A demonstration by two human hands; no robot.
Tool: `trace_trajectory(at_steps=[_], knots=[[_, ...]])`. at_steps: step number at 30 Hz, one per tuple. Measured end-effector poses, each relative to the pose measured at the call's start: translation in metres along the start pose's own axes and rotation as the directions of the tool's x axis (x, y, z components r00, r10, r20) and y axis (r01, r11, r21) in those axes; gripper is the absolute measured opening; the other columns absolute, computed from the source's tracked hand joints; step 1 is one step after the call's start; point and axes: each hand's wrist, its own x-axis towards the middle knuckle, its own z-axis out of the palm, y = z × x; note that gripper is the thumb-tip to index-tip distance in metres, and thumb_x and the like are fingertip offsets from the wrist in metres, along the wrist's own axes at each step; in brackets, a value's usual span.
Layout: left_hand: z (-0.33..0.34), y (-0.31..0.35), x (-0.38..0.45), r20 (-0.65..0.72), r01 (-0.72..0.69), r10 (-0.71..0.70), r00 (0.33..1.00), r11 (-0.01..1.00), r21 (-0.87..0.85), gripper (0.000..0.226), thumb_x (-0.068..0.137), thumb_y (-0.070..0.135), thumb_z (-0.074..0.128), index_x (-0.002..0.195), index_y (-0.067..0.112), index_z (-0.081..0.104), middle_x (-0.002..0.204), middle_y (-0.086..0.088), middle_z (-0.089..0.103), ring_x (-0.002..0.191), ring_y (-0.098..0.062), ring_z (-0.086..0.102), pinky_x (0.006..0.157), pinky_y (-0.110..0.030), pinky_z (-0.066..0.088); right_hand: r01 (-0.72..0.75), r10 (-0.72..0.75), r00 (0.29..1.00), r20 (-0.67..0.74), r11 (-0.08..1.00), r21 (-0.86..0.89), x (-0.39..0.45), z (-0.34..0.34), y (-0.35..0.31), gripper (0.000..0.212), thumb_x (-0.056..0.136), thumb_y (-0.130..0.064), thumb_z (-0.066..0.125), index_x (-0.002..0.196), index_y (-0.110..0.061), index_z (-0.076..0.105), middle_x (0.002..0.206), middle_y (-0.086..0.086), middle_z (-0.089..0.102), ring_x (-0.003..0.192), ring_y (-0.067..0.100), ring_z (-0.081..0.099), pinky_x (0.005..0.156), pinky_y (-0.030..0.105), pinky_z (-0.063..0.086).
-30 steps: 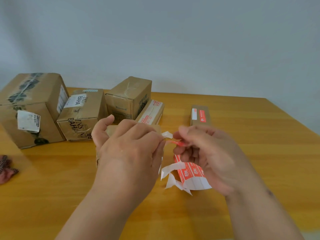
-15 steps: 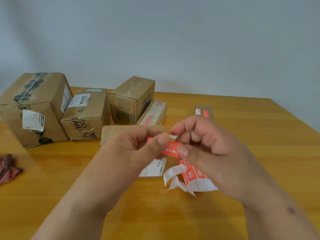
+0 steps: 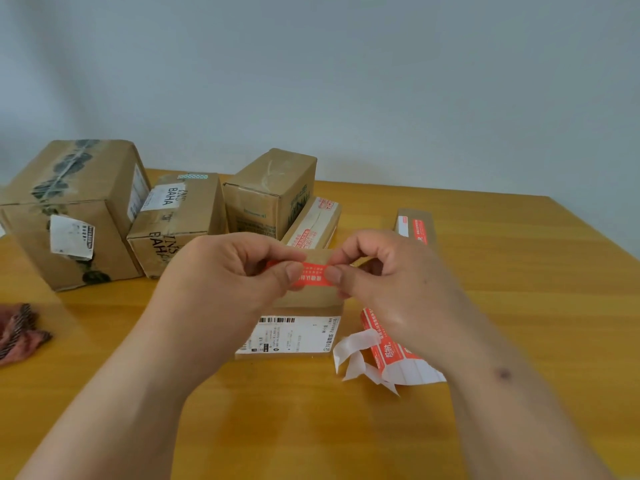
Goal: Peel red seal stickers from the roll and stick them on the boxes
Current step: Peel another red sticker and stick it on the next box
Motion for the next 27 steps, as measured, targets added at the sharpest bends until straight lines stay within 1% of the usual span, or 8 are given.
trace_trajectory(at_steps=[2,4,7,9,15,20,24,27], knots=[[-0.006,-0.002,0.006,0.018,0.007,-0.009,1.0,0.996,0.088,0.018,0.086,0.031,0.067,0.102,0.041,0.068,0.074,0.03,0.07,0.074,0.004,0.066,0.055,-0.011,0.049,0.02,-0.02,1.0,0.001,1.0,-0.023,0.005,0.005,-0.003,0.012,0.089,-0.031,0.063,0.078,-0.033,0.061,0.074,-0.009,0.062,0.055,0.0,0.049,0.048,0.011,0.037],[-0.013,-0.003,0.013,0.025,0.009,-0.014,1.0,0.986,0.167,0.02,0.088,0.032,0.065,0.106,0.038,0.062,0.073,0.028,0.07,0.065,0.016,0.06,0.052,-0.004,0.042,0.036,-0.035,0.999,0.009,0.999,-0.033,0.01,0.009,-0.004,0.012,0.091,-0.03,0.061,0.079,-0.034,0.061,0.069,-0.009,0.06,0.058,0.007,0.053,0.047,0.014,0.039],[-0.02,-0.001,0.021,0.036,0.017,-0.025,0.999,0.977,0.213,0.004,0.089,0.025,0.065,0.091,0.027,0.061,0.066,0.015,0.072,0.044,0.014,0.053,0.043,-0.004,0.036,0.037,-0.036,0.999,0.027,0.998,-0.047,0.018,0.014,-0.006,0.012,0.092,-0.031,0.06,0.082,-0.037,0.061,0.064,-0.013,0.056,0.05,0.002,0.047,0.045,0.012,0.037],[-0.023,-0.002,0.024,0.04,0.029,-0.039,0.998,0.971,0.239,0.008,0.09,0.022,0.064,0.082,0.024,0.062,0.064,0.011,0.072,0.039,0.01,0.051,0.038,-0.007,0.035,0.031,-0.029,0.999,0.035,0.998,-0.056,0.023,0.019,-0.007,0.013,0.093,-0.031,0.058,0.083,-0.038,0.06,0.065,-0.014,0.055,0.048,-0.002,0.046,0.044,0.009,0.036],[-0.028,-0.014,0.036,0.059,0.055,-0.078,0.995,0.944,0.326,0.012,0.091,0.029,0.062,0.079,0.03,0.061,0.075,0.008,0.07,0.065,-0.009,0.066,0.058,-0.025,0.053,0.028,-0.029,0.999,-0.015,0.995,-0.092,0.034,0.031,-0.007,0.02,0.095,-0.028,0.056,0.082,-0.043,0.059,0.067,-0.017,0.053,0.056,-0.015,0.048,0.048,0.004,0.036],[-0.033,-0.022,0.04,0.027,0.068,-0.073,0.997,0.986,0.149,0.013,0.088,0.024,0.067,0.075,0.026,0.068,0.068,0.003,0.068,0.061,-0.012,0.064,0.06,-0.027,0.055,0.033,-0.035,0.999,-0.025,0.997,-0.075,0.034,0.032,-0.006,0.019,0.096,-0.029,0.054,0.085,-0.044,0.06,0.067,-0.017,0.057,0.062,-0.013,0.05,0.054,0.005,0.038],[-0.027,-0.029,0.046,0.042,0.081,-0.089,0.995,0.983,0.167,0.016,0.086,0.02,0.069,0.072,0.027,0.07,0.055,0.011,0.06,0.051,-0.001,0.053,0.051,-0.016,0.042,-0.023,0.022,1.0,-0.007,0.988,-0.156,0.038,0.036,-0.001,0.018,0.097,-0.03,0.05,0.092,-0.044,0.06,0.085,-0.019,0.059,0.067,-0.002,0.053,0.049,0.008,0.038],[-0.021,-0.03,0.05,0.055,0.077,-0.095,0.994,0.961,0.266,0.015,0.087,0.022,0.067,0.074,0.027,0.07,0.06,0.011,0.059,0.049,0.001,0.052,0.043,-0.008,0.036,-0.06,0.055,0.998,-0.025,0.957,-0.285,0.041,0.042,0.003,0.017,0.096,-0.034,0.05,0.104,-0.042,0.064,0.101,-0.015,0.062,0.085,0.005,0.058,0.069,0.023,0.05]])
